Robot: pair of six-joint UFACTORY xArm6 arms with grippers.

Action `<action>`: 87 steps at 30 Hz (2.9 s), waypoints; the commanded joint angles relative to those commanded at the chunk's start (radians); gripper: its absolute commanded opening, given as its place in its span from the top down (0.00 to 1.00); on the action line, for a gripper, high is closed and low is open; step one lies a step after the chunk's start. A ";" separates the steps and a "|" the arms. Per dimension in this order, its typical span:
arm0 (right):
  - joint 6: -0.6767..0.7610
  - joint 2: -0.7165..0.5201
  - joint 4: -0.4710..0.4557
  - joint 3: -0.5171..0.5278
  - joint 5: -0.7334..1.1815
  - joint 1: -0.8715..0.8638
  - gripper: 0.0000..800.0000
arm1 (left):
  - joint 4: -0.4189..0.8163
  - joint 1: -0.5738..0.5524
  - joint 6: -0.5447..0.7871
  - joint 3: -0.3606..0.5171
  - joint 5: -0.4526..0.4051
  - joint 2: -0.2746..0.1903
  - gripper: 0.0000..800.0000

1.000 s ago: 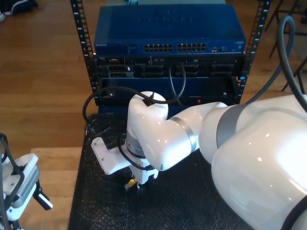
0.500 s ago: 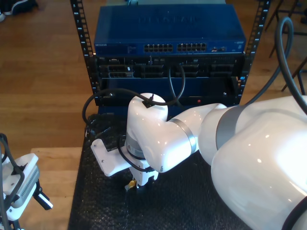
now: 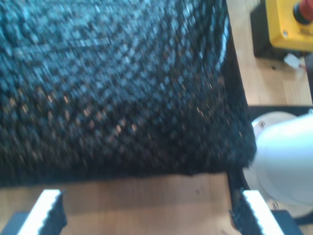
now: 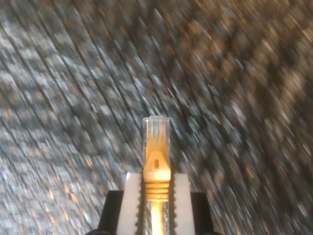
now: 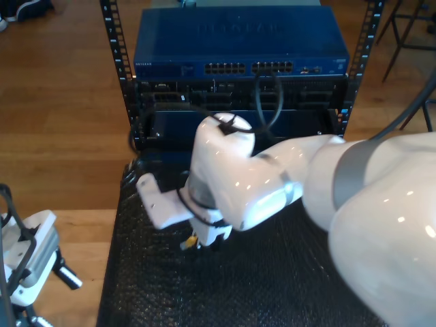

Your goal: Grab the cable and plug it in

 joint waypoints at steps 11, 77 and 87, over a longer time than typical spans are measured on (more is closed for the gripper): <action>0.008 -0.152 0.068 0.012 0.172 -0.141 0.99 | -0.150 -0.204 -0.219 -0.078 -0.008 0.003 0.00; 0.008 -0.468 0.483 -0.166 0.740 -0.470 0.99 | -0.809 -0.502 -0.299 -0.347 -0.046 0.149 0.07; 0.008 -0.470 0.508 -0.166 0.740 -0.465 0.99 | -0.858 -0.500 -0.292 -0.339 -0.037 0.147 0.21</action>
